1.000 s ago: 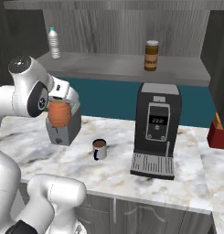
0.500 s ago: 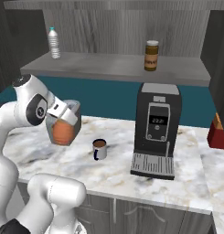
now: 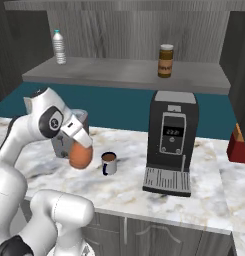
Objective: Pick the cinnamon and honey bottle from the cabinet and place them next to the mug.
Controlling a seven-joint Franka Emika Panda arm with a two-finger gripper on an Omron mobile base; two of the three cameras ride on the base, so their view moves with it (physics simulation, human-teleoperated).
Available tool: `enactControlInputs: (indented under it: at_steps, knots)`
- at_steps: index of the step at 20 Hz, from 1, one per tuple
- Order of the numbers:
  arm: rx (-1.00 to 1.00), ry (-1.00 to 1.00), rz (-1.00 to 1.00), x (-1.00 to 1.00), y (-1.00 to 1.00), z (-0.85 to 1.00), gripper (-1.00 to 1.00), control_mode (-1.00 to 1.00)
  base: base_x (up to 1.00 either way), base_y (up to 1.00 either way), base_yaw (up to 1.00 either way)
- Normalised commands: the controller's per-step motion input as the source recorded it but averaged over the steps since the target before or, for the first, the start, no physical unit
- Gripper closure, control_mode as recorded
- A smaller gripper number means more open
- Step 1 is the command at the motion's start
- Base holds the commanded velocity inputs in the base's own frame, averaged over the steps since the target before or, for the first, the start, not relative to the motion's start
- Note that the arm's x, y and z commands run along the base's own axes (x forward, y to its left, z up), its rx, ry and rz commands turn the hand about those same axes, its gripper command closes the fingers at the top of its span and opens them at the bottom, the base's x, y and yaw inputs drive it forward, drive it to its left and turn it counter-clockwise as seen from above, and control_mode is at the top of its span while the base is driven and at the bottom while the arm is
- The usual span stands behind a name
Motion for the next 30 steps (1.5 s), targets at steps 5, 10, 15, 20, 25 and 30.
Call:
enactControlInputs:
  at_steps: [5,10,15,20,25,30]
  knots:
    - [-0.03,-0.02,-0.03,-0.06,-0.41,-0.40,1.00,-1.00,0.00,0.00,0.00]
    - [-0.08,0.00,0.00,0.00,-0.19,-0.29,1.00,-1.00,0.00,0.00,0.00]
    - [-0.11,0.00,-0.02,0.03,-0.17,-0.25,1.00,-1.00,0.00,0.00,0.00]
    - [-0.09,0.00,-0.04,0.05,-0.19,-0.22,1.00,-1.00,0.00,0.00,0.00]
    - [-0.04,0.00,-0.01,0.06,-0.19,-0.01,1.00,-1.00,0.00,0.00,0.00]
    - [0.00,-0.03,0.00,0.06,-0.20,0.00,1.00,-1.00,0.00,0.00,0.00]
